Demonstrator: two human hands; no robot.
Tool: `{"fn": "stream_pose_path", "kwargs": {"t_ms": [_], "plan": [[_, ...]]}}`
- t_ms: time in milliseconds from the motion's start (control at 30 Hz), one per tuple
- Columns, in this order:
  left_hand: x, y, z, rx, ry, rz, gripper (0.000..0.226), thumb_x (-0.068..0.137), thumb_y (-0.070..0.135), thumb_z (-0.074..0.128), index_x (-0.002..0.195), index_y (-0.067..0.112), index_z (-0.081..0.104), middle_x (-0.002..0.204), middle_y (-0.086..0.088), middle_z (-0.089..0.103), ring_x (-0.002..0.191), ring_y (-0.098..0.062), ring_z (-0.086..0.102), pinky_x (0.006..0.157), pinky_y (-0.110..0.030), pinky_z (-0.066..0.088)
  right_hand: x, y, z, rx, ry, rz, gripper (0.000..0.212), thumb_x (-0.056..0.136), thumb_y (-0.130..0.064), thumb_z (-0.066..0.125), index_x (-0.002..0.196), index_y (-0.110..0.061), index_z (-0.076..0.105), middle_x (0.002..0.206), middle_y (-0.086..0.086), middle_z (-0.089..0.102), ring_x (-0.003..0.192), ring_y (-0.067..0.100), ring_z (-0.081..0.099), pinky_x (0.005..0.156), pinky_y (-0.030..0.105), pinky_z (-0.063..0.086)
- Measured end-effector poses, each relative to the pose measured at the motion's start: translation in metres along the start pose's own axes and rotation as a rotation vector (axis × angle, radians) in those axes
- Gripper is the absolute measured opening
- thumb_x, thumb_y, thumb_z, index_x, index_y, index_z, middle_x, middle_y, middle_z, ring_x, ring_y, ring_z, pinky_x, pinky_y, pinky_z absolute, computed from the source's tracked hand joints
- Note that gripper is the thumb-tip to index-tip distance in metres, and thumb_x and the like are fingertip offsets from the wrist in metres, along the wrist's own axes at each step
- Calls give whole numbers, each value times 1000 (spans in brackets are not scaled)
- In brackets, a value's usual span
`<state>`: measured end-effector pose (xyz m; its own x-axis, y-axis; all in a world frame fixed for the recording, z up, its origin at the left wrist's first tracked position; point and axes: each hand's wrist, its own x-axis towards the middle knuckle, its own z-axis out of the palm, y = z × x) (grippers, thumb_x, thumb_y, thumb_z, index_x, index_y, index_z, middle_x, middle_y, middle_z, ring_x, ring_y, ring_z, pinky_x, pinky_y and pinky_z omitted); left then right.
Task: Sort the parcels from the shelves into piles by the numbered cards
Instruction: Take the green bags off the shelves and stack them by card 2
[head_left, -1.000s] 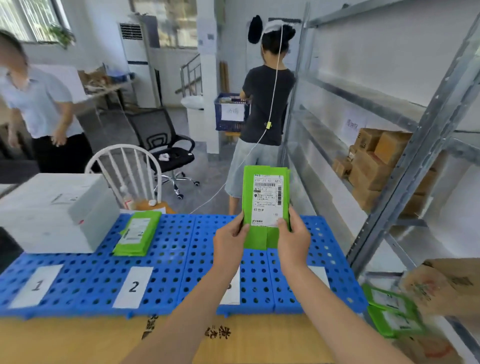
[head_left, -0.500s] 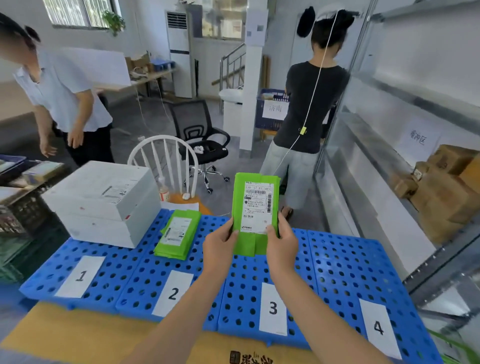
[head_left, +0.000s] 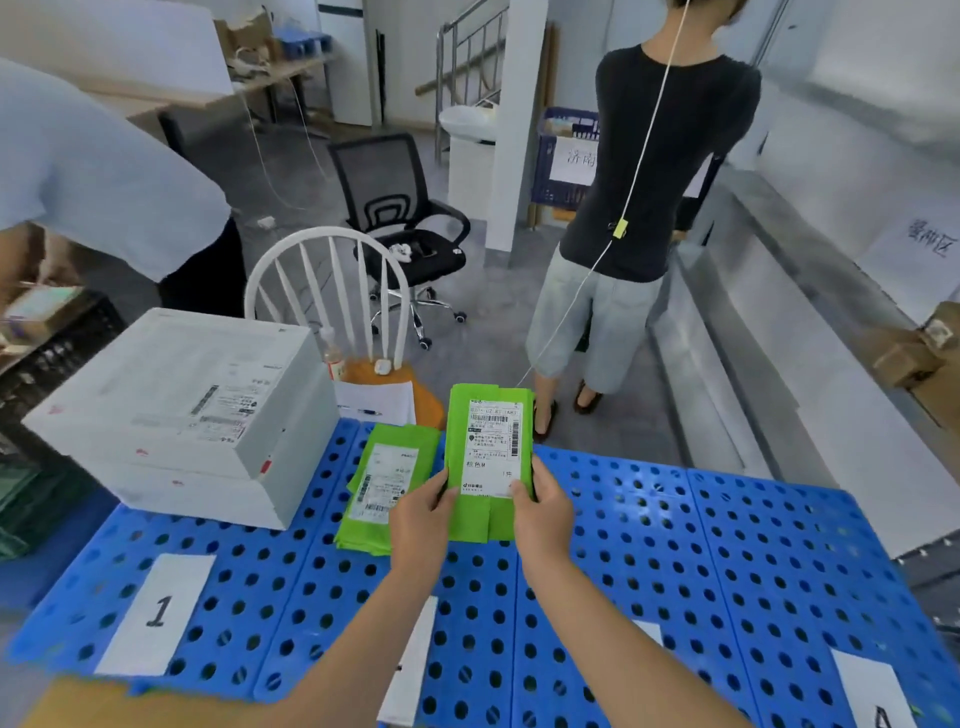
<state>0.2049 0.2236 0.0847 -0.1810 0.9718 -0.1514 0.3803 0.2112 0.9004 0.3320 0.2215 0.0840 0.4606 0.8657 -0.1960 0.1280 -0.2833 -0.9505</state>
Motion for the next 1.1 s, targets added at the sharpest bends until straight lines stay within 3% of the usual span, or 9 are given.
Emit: {"fn": "stream_pose_path", "kwargs": {"t_ms": [67,333,633,800,900,1033,1100], "plan": [[13,-11,1,66,-16,13,34,96,16,56,130,14,59,93,11,65,62,8,44,57,-8,36,8,6,10,-26,-11,57,49,94,-7,55,141,-19,49,140,-4,54,129,14,51,107,40,45],[39,-49,6,242,-62,-15,32,96,22,56,126,10,63,93,-4,73,61,-3,54,48,-7,36,22,22,32,-123,-20,164,46,96,-4,52,139,-19,50,136,-3,56,126,16,52,103,31,45],[45,-60,7,246,-104,-41,36,92,18,62,127,12,61,112,-4,69,97,-13,63,88,-21,50,31,45,41,-278,-49,226,46,96,-9,53,141,-17,49,141,0,53,130,18,49,107,34,42],[49,-61,3,269,-123,-11,33,92,12,62,124,9,63,107,-4,67,91,-10,59,84,-18,48,31,49,46,-322,-106,217,41,97,-11,52,138,-18,53,136,-2,57,124,17,54,103,33,44],[52,-47,-1,265,-111,40,34,95,13,57,128,9,59,104,3,64,81,-4,55,72,-13,45,33,39,43,-343,-121,222,41,99,-16,46,140,-16,50,142,1,52,123,17,54,101,33,44],[55,-6,6,337,-186,145,36,100,22,44,133,10,53,126,-7,62,104,-21,61,84,-27,47,38,7,19,-385,-70,162,46,103,-25,40,147,-14,38,153,2,37,139,20,37,112,35,33],[54,20,14,408,-266,235,39,101,28,42,136,11,50,132,-8,59,114,-24,57,92,-31,45,38,-15,-4,-436,-51,81,43,103,-29,38,144,-14,44,147,1,44,136,20,41,109,37,36]]}}
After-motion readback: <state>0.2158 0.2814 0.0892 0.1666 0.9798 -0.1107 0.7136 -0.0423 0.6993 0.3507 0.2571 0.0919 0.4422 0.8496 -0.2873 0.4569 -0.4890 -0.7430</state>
